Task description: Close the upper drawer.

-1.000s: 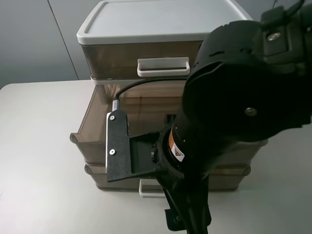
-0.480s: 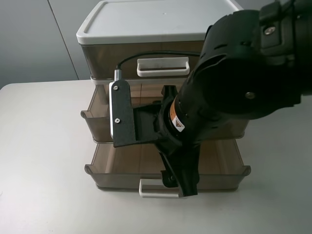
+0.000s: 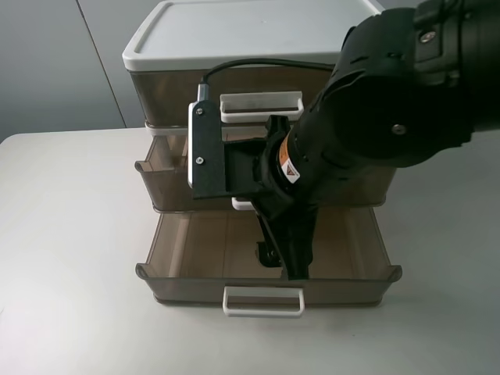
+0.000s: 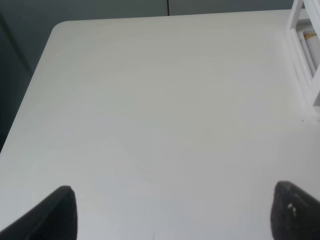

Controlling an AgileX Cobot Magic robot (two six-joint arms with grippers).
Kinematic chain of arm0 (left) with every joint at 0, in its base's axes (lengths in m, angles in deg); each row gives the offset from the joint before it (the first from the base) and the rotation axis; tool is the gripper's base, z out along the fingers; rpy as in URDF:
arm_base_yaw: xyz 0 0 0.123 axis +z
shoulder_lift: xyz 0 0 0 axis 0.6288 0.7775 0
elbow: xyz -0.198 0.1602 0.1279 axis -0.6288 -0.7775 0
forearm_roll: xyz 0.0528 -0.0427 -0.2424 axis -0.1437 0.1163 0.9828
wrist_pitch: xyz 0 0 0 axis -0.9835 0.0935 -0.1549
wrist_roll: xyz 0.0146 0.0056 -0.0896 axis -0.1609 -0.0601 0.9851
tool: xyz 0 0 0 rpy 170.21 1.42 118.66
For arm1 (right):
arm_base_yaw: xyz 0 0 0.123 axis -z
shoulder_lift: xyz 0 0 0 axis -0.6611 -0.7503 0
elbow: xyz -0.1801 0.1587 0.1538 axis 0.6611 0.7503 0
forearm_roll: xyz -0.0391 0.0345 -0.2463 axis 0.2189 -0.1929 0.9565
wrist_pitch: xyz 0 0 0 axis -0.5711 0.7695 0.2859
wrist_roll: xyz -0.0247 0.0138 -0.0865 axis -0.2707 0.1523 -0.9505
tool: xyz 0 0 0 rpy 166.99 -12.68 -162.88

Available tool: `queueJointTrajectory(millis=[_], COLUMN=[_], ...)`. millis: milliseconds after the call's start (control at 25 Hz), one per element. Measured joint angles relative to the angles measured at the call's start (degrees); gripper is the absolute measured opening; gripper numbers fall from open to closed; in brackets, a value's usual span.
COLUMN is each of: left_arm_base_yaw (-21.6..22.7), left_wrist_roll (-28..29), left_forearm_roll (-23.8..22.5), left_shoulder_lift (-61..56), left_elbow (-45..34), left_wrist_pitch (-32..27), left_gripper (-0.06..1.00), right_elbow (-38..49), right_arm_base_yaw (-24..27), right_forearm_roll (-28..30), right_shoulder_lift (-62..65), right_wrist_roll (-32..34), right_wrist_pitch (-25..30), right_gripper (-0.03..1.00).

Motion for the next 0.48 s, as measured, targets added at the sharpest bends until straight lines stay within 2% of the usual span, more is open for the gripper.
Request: queueJointTrajectory(millis=[480], left_arm_base_yaw=[0.0], left_wrist_roll=[0.0], left_forearm_roll=[0.0], left_shoulder_lift=[0.0], left_elbow=[0.0], left_wrist_pitch=[0.0], left_gripper=[0.74], right_elbow=[0.0], right_arm_base_yaw=[0.78], right_forearm_roll=[10.26], right_shoulder_lift=[-1.68], right_wrist_roll=[0.42], right_wrist_pitch=[-6.06], right_gripper=[0.63])
